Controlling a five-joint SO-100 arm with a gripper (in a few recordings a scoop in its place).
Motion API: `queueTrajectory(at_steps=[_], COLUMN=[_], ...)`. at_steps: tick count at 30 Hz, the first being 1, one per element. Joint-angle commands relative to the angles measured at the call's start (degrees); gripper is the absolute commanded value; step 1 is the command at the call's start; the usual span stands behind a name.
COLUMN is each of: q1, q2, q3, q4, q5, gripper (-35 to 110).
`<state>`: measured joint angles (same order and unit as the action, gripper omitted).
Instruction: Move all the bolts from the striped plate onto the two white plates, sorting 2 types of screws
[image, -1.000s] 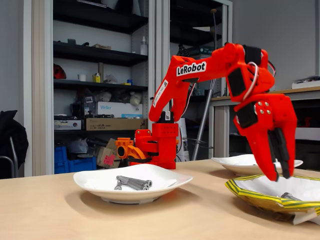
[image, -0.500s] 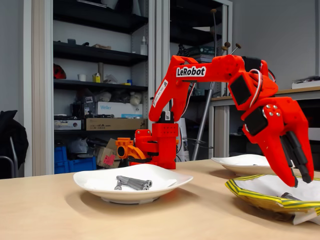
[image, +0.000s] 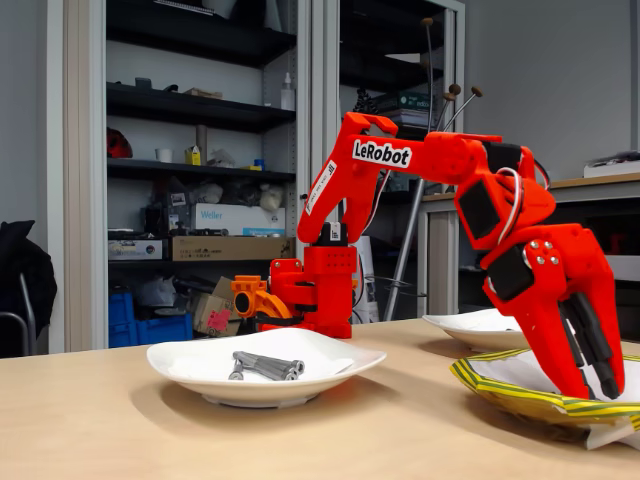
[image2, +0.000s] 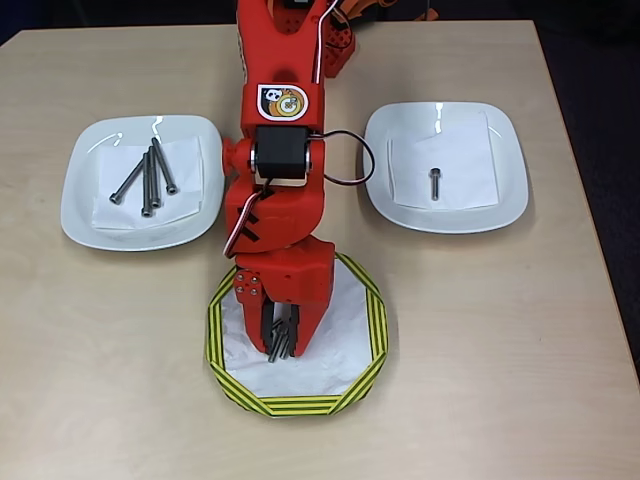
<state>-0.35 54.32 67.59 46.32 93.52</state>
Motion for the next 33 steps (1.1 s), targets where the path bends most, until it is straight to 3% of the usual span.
queueTrajectory(at_steps=[1,16,21,24,29,31,33], q1=[-0.6,-4.1,-5.4,-5.0,-5.5,-6.4,-7.3], q2=[2.0,6.1,6.2,6.9,9.0,10.1,11.0], q3=[3.1,9.3,11.1,12.7,14.1,14.2,14.2], q4=[-2.0,-1.6,-1.9,-6.1,-9.4,-7.7,-6.0], q5=[-0.2,-2.1,-13.8,-15.9,-23.1,-23.1,-21.6], gripper=[7,0,0,0,13,25,28])
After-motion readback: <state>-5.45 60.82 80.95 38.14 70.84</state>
